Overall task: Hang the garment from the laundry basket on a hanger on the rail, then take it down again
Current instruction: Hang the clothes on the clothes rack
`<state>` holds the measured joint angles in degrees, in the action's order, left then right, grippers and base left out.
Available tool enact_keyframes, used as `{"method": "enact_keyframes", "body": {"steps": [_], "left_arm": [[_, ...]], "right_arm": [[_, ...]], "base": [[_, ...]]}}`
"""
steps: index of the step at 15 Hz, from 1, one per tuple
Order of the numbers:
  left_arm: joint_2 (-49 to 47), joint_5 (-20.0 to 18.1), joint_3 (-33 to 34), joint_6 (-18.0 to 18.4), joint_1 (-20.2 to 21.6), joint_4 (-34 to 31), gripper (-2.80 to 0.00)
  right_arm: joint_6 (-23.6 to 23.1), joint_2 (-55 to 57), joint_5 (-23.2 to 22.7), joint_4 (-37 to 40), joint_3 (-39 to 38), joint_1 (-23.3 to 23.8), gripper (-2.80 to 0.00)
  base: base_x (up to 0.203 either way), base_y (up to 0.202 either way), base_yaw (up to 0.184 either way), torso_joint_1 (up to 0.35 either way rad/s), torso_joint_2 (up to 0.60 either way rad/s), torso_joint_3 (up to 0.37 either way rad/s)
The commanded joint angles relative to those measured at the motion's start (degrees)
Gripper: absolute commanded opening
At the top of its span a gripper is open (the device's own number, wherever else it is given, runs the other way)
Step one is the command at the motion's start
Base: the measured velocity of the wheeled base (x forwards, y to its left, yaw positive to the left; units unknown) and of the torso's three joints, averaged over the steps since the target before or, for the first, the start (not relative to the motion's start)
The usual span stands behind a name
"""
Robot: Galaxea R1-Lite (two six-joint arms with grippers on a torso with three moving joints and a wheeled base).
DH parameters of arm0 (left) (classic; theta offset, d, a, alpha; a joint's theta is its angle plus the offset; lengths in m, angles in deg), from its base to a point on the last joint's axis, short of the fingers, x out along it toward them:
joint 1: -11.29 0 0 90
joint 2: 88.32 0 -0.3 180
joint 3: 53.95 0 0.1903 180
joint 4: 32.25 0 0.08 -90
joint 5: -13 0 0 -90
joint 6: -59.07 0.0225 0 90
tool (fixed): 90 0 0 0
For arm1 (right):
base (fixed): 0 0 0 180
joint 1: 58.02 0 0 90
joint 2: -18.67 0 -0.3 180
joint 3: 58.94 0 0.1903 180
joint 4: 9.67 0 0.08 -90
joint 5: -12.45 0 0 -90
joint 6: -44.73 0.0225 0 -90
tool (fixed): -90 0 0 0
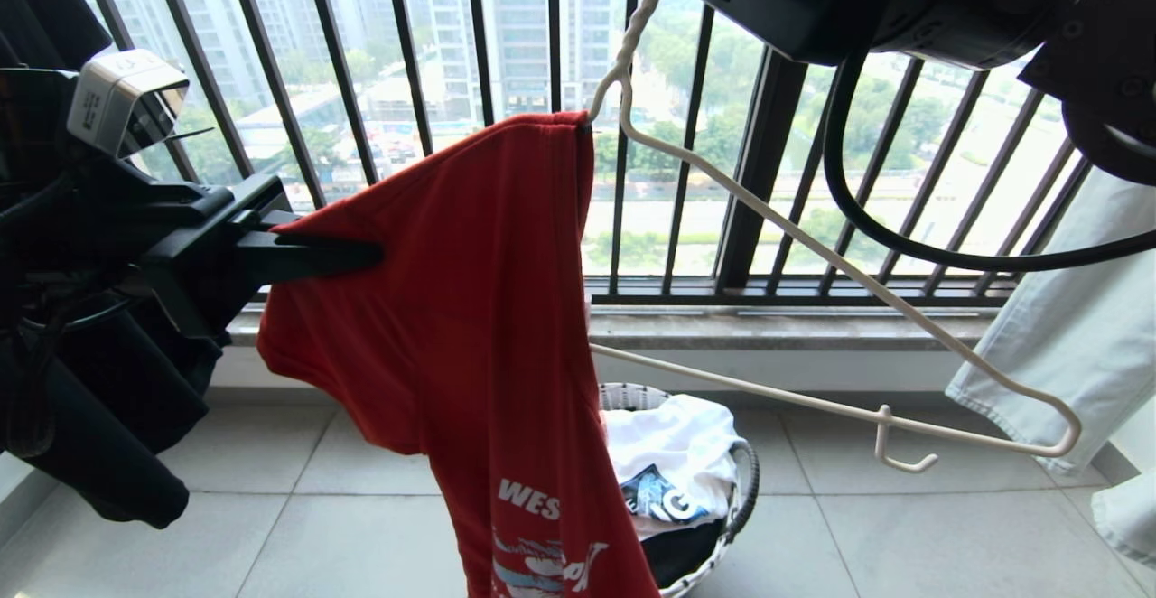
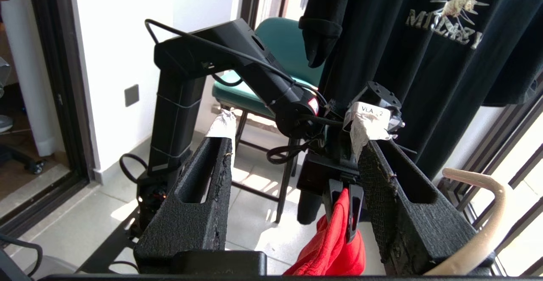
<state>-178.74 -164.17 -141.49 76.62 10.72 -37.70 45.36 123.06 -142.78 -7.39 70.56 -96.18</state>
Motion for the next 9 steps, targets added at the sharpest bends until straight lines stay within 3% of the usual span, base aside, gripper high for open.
{"method": "enact_keyframes", "body": {"steps": [1,6,9], "left_arm": [[-0.10,-0.49,-0.15,0.11,0.40,0.11,-2.80],[-0.10,-0.49,-0.25,0.11,0.40,0.11,-2.80],[0.07,-0.49,-0.25,0.11,0.49,0.11,-2.80]], "right_arm": [[0.06,-1.06,0.22,0.83,-1.25,0.96,0.00],[0.16,-5.93,3.77,5.94,-7.82,10.75,0.00],[0.03,-8.05,3.97,5.90,-11.39,13.46,0.00]], "base": [[0.000,0.000,0.000,0.000,0.00,0.000],[0.000,0.000,0.000,0.000,0.00,0.000],[0.000,0.000,0.000,0.000,0.00,0.000]]}}
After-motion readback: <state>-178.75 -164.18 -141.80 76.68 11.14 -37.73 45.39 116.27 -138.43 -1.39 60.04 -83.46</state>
